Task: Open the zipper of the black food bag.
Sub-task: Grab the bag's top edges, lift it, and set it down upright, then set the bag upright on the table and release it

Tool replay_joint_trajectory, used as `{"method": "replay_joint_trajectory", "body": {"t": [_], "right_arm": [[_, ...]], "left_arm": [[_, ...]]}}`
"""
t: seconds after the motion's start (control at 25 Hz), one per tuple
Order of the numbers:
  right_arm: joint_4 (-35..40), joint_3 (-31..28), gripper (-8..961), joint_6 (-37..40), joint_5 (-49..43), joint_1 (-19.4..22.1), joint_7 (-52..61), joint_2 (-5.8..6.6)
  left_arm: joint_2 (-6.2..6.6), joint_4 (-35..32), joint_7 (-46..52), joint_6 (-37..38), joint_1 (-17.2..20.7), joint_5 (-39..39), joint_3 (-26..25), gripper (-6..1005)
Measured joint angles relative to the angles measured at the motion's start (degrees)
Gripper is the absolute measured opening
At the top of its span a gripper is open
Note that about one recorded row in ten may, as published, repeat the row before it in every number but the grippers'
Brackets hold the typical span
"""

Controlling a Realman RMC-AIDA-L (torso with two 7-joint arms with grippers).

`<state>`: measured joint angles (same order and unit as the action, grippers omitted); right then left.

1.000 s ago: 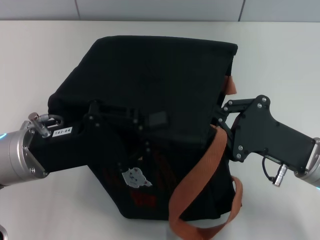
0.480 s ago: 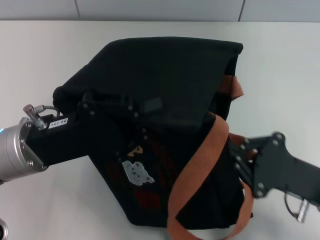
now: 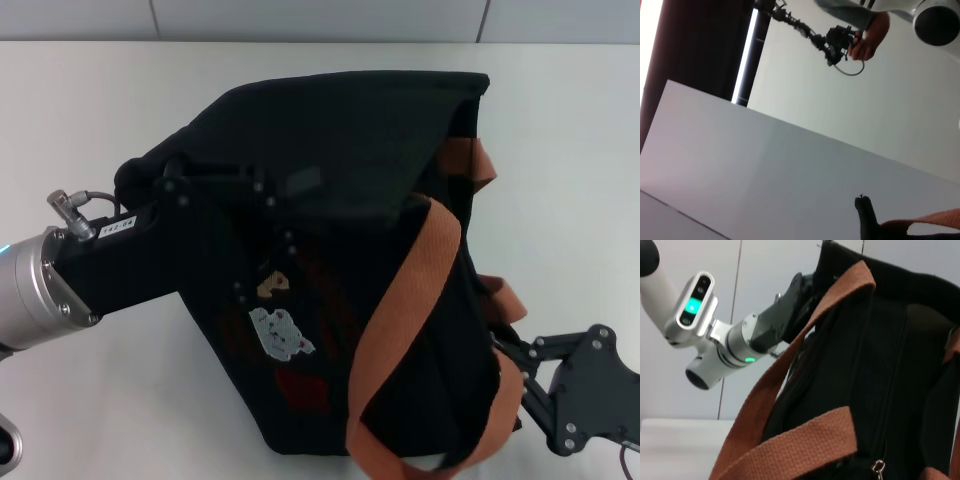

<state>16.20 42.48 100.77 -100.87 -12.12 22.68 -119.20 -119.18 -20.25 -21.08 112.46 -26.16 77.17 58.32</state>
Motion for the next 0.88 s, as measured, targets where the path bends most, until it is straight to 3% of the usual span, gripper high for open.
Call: {"method": "replay_joint_trajectory", "body": {"t": [0.24,0.28,0.32,0.36,0.56,0.64,0.68,0.88], "right_arm": [[-0.55,-6.01,85,6.46,1.15,1.02,1.39,0.02],[-1.14,-11.43,88,9.39,1.21,1.41,2.13,-0.03],[-1.14,-11.43,91,9.39,1.21,1.41,2.13,-0.03],[-1.44,-15.14,94,11.66,1.23,1.71,2.45,-0.09],[-1.66,-19.53,110,15.35,1.25,1.95,2.98,-0.07],[-1.7,-20.12,180,16.23,1.27,1.72,3.05,-0.06],[-2.05,-20.15,216,16.32,1.27,1.22,3.06,-0.05],[-2.73,-19.73,414,16.05,1.01,0.03,3.08,-0.07]], "left_arm": [[0.0,2.59,0.0,-0.98,-0.17,-1.83,-0.05,96],[0.0,4.64,0.02,-1.62,-0.23,-3.39,-0.05,95],[0.0,10.61,1.51,-3.3,-0.77,-7.5,-0.05,95],[0.0,12.41,2.61,-3.79,-0.85,-8.54,-0.06,95],[0.0,19.73,7.38,-5.04,-0.77,-12.52,-0.83,94],[0.0,23.8,11.3,-5.79,-0.7,-14.68,-3.36,94],[0.0,27.6,16.65,-7.3,-0.64,-15.26,-6.92,94],[0.0,32.5,19.64,-8.91,0.63,-15.0,-7.83,93]]}}
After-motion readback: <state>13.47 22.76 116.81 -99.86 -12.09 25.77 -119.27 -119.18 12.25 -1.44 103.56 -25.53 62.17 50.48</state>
